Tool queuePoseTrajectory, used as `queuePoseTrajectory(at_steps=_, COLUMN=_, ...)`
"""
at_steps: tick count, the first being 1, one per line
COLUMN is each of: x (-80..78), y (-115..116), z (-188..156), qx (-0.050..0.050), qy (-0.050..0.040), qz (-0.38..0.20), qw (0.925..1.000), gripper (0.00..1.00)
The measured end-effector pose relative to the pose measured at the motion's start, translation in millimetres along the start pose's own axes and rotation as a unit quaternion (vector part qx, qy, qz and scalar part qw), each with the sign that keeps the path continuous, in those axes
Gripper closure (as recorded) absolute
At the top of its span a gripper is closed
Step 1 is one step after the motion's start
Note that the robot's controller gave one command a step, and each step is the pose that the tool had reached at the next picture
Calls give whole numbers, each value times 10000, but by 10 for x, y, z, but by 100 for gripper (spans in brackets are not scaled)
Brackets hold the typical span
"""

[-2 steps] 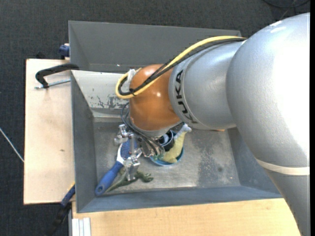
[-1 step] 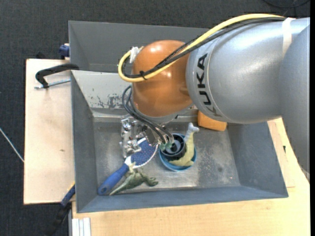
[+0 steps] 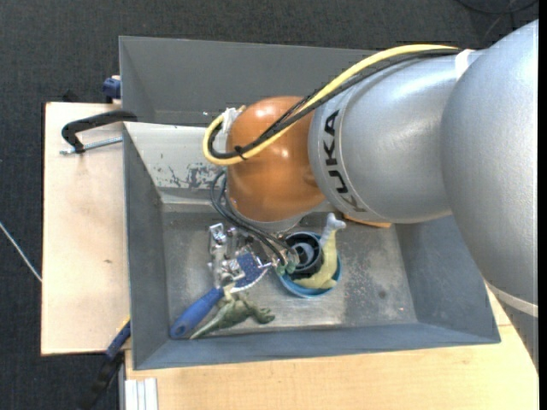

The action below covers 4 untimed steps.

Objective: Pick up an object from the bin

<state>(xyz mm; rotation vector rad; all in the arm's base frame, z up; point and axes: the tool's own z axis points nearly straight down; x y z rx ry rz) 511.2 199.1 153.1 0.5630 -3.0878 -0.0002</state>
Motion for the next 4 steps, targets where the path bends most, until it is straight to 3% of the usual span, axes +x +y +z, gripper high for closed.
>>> queuePoseTrajectory(at_steps=1, x=-10, y=1, z=-27, qx=-2, qy=-24, qz=3, qw=10000, gripper=0)
queuePoseTrajectory(at_steps=2, x=75, y=58, z=830, qx=-18, qy=-51, qz=289, qw=9996, gripper=0)
queuePoseTrajectory(at_steps=3, x=57, y=50, z=799, qx=-15, qy=-75, qz=292, qw=9995, gripper=100)
queuePoseTrajectory(at_steps=4, x=-301, y=45, z=805, qx=-5, qy=-34, qz=-511, qw=9987, gripper=100)
